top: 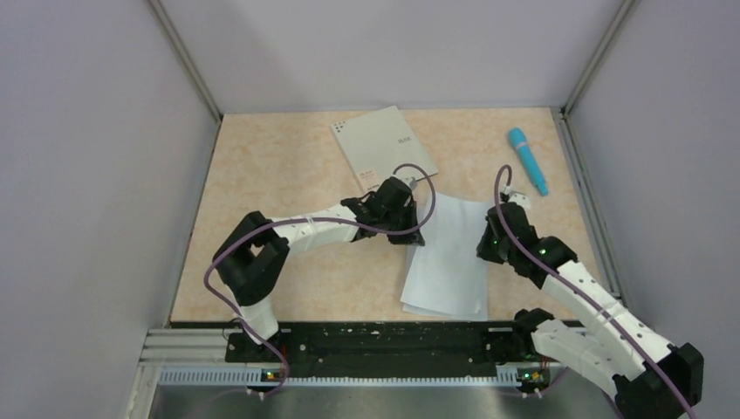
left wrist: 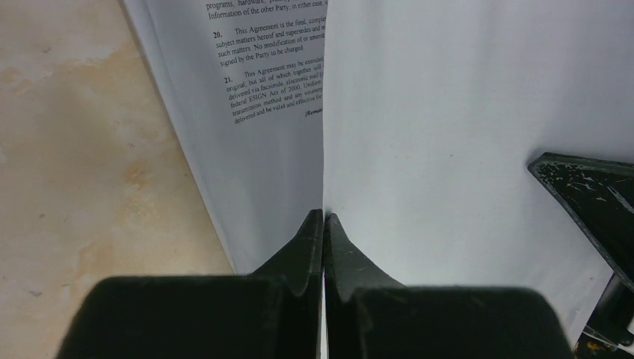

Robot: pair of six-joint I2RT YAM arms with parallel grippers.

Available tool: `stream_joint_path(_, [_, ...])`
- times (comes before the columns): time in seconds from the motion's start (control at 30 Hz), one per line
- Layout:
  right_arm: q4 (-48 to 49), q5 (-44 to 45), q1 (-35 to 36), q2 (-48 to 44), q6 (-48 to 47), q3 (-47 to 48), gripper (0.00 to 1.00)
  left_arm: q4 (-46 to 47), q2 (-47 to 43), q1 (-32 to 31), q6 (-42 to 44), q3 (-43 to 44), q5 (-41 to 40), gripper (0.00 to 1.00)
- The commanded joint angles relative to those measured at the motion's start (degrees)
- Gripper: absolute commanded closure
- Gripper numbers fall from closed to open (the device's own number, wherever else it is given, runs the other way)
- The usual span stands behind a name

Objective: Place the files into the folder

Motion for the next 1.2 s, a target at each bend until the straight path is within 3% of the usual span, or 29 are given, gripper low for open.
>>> stream_joint_path(0.0, [2.85,5.08,-0.44,4.26,1.62,-0.6,1.0,5.65,1.49,-0.94,-1.96,0.4,-2.64,1.0])
stream_joint_path(0.1, [4.3,7.27,-0.45,8.27,1.56,-0.93,1.0,5.53,3.13,-1.06,-2.12,0.28,-2.97,1.0])
stream_joint_path(0.3, [7.48,9.57,-0.63,12.26,1.4,-1.62,0.87,5.64,4.95,-1.28,-1.69,0.32,-3.11,1.0])
stream_joint_path(0.53, [10.34,9.59,-1.13,15.96,0.82,-2.81,0.81,4.73,6.88,-1.24,-1.45,0.88,-3.84,1.0])
stream_joint_path(0.7, [12.27,9.71,-1.77,17.69,0.52,-3.93,0.65,4.44,7.52,-1.28,-1.67,0.77,-4.96,1.0])
stream_joint_path(1.0, [14.96,9.66,-3.47,20.59,-0.55,-4.46,0.5,3.3,8.27,-1.23,-1.75,1.28,-6.18,1.0])
stream_joint_path(1.17, [15.55,9.6,-4.26,21.63,-1.13,-4.65,0.44,2.61,7.45,-1.24,-1.02,1.36,-6.22,0.84])
